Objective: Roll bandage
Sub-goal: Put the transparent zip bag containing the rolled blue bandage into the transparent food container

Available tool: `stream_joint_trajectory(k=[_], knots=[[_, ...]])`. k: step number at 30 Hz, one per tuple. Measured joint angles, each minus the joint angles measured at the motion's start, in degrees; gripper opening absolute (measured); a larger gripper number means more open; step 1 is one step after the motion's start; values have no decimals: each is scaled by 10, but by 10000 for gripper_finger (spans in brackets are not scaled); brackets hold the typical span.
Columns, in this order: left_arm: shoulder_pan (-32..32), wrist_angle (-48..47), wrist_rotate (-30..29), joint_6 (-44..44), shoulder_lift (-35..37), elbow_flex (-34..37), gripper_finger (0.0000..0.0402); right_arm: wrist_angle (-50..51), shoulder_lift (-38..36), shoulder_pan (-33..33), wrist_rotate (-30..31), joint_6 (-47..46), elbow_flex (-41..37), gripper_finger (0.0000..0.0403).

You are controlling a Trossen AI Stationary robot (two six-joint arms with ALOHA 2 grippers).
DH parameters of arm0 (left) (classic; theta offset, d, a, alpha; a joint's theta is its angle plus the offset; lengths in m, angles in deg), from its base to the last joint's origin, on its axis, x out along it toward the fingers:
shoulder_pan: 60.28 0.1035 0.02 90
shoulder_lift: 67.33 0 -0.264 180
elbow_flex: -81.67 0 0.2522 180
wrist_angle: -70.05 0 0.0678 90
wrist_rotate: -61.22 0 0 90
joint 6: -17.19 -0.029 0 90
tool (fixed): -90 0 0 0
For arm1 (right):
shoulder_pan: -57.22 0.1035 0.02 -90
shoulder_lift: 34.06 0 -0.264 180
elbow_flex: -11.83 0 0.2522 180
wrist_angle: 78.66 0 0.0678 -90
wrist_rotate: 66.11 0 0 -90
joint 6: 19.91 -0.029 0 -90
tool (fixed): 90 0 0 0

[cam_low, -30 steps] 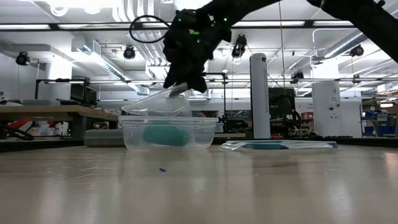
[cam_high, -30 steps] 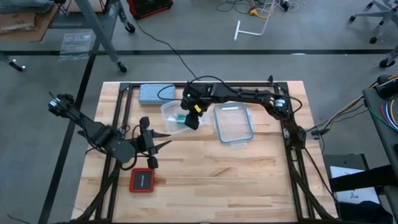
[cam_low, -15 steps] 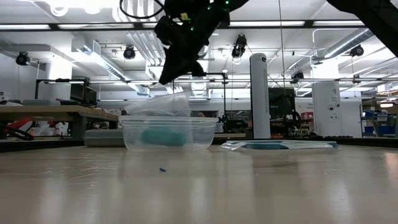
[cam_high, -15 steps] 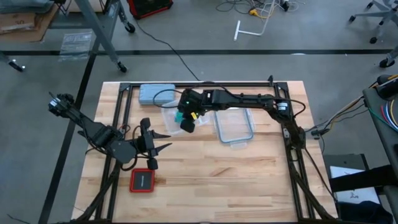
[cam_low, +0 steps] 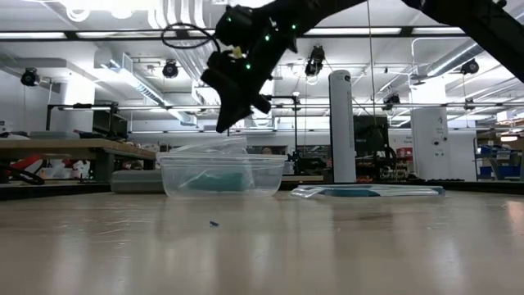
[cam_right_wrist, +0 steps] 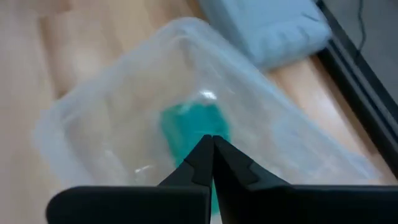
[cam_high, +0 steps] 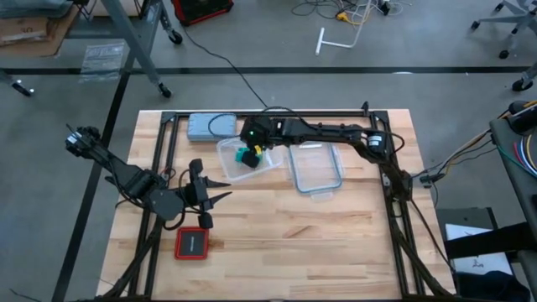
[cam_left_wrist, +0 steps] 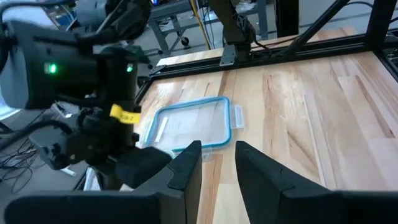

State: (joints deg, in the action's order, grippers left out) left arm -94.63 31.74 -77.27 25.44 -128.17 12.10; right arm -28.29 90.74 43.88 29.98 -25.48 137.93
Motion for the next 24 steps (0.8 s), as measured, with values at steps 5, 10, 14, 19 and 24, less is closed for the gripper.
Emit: stream_joint_trajectory(k=[5,10,14,19,24], knots=[[0,0,0,0,0,0,78,-25,6,-22,0,-27,-24,0],[0,1,0,0,0,1,80,-49,7,-29,-3,-36,-53,0],[0,18,-4,-2,1,1,86,-62,12,-33,-12,-47,-68,0],[0,28,-5,-1,2,-16,88,-75,38,-32,-25,-61,-74,0],[-1,35,-5,12,3,-25,78,-67,59,-32,-93,-76,-74,0]])
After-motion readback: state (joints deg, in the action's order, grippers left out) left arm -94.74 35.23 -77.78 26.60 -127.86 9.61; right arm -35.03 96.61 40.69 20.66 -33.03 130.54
